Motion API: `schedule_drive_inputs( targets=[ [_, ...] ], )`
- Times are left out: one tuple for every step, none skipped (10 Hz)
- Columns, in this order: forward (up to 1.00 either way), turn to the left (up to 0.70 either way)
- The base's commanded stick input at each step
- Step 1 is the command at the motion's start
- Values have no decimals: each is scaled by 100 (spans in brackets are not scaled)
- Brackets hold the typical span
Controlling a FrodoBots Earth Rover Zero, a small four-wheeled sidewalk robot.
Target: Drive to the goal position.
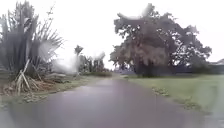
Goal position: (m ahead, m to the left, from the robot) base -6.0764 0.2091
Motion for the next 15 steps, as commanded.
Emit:
schedule_drive_inputs(
  targets=[
    [85,0],
    [85,0],
    [85,0],
    [85,0],
    [85,0],
    [85,0],
    [85,0],
    [85,0],
    [85,0],
    [85,0],
    [85,0],
    [85,0],
    [85,0],
    [85,0],
    [85,0]
  ],
)
